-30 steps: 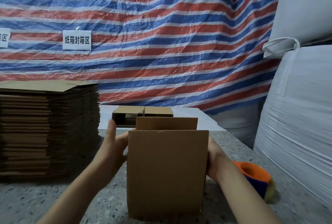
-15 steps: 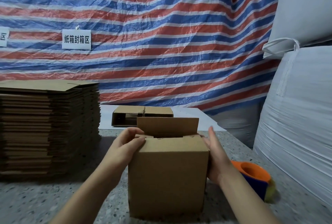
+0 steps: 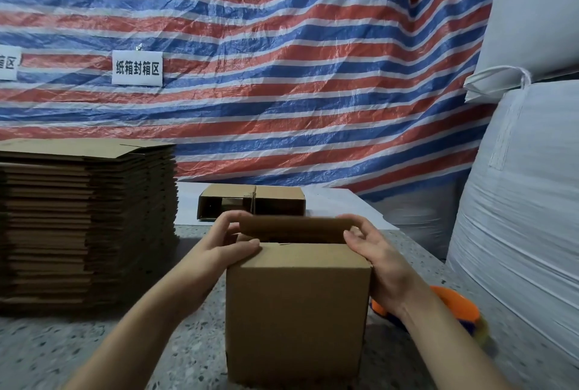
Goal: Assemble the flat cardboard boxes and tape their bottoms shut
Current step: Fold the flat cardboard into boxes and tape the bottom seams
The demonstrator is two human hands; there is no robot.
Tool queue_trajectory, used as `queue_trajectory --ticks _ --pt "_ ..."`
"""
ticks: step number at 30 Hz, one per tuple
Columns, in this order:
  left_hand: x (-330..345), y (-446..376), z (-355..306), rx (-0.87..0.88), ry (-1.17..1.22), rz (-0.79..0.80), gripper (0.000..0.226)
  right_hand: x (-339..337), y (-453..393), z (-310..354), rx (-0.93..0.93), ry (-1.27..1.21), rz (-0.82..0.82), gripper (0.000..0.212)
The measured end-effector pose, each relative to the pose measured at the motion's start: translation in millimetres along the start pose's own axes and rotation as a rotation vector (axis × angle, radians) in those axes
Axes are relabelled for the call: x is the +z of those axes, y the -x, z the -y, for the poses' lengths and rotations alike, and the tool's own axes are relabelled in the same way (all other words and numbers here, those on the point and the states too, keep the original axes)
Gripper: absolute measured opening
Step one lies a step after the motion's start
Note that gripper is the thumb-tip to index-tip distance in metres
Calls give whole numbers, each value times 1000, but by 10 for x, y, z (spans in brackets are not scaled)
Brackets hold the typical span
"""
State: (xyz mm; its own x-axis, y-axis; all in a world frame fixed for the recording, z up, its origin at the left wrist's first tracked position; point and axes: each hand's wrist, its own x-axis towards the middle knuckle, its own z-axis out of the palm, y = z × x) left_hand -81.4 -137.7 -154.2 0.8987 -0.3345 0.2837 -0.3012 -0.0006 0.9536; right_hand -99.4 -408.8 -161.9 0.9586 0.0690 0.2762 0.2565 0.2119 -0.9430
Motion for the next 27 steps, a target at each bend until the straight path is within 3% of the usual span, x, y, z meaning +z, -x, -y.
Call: queue_trajectory --ticks 4,9,12,14,16,19,22,27 --pt "76 45 108 -7 -49 -139 26 35 22 -114 -21 11 -105 24" --pt "90 53 49 -30 -214 -159 11 77 16 -110 -37 41 -136 20" --pt "63 38 -165 -69 -490 -56 8 76 29 -69 -20 128 -132 23" --pt "103 -11 -359 -26 -889 12 10 81 33 -57 -10 155 -146 21" --pt "246 -68 -502 89 -1170 52 30 91 33 -51 -10 169 -159 20" --pt "522 -138 -538 154 -1211 215 68 114 69 -19 -2 198 -151 20" --pt "667 -188 -414 99 -1353 373 96 79 63 -32 -6 219 -165 21" --pt "668 -207 -356 57 -1366 363 104 22 17 29 81 288 -117 24"
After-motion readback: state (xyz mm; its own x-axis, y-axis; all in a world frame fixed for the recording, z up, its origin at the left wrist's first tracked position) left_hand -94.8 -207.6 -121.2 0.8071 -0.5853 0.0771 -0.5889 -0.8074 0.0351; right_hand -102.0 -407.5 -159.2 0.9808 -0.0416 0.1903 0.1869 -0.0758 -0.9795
